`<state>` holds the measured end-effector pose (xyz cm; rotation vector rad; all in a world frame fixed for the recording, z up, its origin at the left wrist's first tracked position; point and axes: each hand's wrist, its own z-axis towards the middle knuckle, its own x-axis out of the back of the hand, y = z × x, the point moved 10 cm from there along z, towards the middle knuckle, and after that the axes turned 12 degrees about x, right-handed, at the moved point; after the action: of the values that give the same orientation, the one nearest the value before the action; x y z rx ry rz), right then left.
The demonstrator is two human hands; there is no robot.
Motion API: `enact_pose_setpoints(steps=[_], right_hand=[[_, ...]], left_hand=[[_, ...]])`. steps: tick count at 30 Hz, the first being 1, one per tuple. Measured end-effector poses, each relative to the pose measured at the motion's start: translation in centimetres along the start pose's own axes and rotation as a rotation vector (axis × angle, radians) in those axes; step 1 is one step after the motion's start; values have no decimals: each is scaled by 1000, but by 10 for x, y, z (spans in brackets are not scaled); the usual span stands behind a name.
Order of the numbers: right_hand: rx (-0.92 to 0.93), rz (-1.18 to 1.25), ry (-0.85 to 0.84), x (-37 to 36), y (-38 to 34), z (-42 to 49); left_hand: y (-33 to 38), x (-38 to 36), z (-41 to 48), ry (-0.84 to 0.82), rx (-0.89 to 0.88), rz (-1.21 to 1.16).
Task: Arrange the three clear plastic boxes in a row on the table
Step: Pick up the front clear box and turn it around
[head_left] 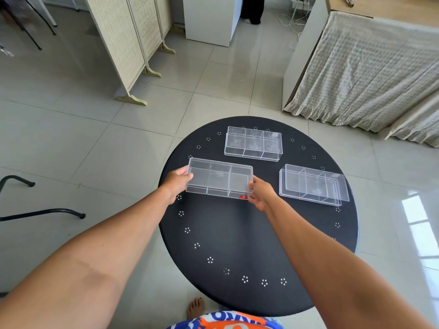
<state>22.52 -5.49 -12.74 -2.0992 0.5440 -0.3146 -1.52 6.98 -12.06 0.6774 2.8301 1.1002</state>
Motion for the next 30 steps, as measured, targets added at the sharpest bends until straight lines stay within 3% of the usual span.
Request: enact_pose_setpoints(steps=[16,23,30], right_hand=[[-56,-33,156,13,8,-2],[-25,-45,109,10,-5,-10],[4,-115,144,25,-15,-20]], left_hand=[[-7,-7,7,10,-29,178],[-9,-9,10,3,-22,255],[19,-3,-13,205,-124,267]])
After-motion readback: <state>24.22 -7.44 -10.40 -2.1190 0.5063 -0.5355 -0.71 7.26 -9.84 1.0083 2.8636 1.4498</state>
